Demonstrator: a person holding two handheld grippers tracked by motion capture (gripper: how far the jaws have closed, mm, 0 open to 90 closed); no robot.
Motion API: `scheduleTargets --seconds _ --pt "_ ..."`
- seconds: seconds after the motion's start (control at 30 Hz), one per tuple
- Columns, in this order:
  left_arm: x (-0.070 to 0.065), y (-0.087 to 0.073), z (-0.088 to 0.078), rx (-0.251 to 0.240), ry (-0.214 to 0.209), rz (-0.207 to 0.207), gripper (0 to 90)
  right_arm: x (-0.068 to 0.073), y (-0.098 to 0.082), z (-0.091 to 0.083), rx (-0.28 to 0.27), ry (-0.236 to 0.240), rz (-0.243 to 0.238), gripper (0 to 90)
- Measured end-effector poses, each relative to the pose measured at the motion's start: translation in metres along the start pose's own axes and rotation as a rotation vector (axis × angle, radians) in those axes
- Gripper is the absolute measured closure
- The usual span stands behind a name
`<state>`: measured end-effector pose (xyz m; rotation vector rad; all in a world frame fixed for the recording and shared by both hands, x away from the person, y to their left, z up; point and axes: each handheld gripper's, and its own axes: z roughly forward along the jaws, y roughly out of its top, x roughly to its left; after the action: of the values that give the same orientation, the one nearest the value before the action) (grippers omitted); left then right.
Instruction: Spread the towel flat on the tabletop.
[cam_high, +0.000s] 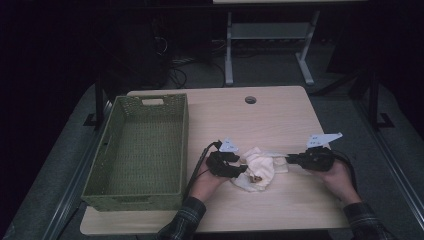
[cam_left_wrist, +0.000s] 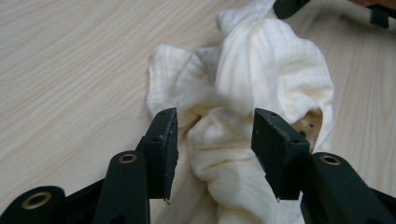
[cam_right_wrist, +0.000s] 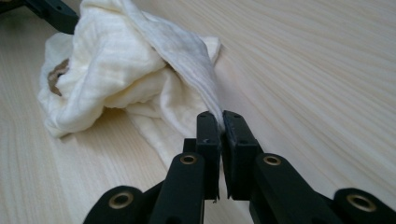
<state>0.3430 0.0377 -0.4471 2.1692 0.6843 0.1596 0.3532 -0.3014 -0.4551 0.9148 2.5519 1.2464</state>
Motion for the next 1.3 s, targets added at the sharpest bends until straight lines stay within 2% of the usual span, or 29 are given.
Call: scheduleTargets --seconds 0.2,0.3,0.4,0.5,0.53,0.63,0.73,0.77,0.87,0.97,1.13,1.23,1.3 --pt "0.001 0.002 0.001 -0.001 0.017 0.021 50.1 -0.011 -0.009 -0.003 0.044 -0.039 0.025 85.5" --pt "0.004 0.003 0.004 -0.005 0.016 0.012 50.5 -0.012 -0.010 -0.003 0.066 -0.058 0.033 85.4" --pt "0.005 0.006 0.009 -0.001 0.000 0.022 50.5 -0.014 -0.011 -0.002 0.071 -0.057 0.024 85.3" --pt "0.008 0.011 0.016 0.000 -0.019 0.024 52.8 -0.013 -0.011 -0.001 0.080 -0.056 0.037 85.3" --pt "0.009 0.012 0.018 0.002 -0.026 0.021 54.7 -0.013 -0.011 0.000 0.079 -0.055 0.031 85.2" --pt "0.010 0.013 0.027 0.013 -0.086 0.003 65.1 -0.013 -0.011 0.000 0.076 -0.055 0.032 85.3" --pt "0.005 0.014 0.030 0.018 -0.095 -0.004 84.1 -0.014 -0.010 -0.002 0.067 -0.050 0.033 85.3" --pt "0.005 0.015 0.028 0.024 -0.093 0.002 85.9 -0.015 -0.010 -0.002 0.058 -0.052 0.021 85.3" --pt "0.006 0.019 0.017 -0.010 -0.076 -0.003 87.1 -0.016 -0.009 -0.008 0.034 -0.048 0.034 85.3" --pt "0.006 0.025 0.002 -0.063 -0.050 -0.011 87.5 -0.017 -0.008 -0.015 0.014 -0.067 0.029 85.3" --pt "0.009 0.031 -0.017 -0.130 0.016 -0.021 87.6 -0.024 -0.007 -0.031 -0.033 -0.086 0.052 85.3" --pt "0.013 0.033 -0.022 -0.139 0.068 -0.048 87.6 -0.026 -0.004 -0.041 -0.053 -0.085 0.063 85.4" --pt "0.017 0.032 -0.020 -0.124 0.100 -0.060 87.4 -0.026 -0.003 -0.046 -0.069 -0.092 0.064 85.4"
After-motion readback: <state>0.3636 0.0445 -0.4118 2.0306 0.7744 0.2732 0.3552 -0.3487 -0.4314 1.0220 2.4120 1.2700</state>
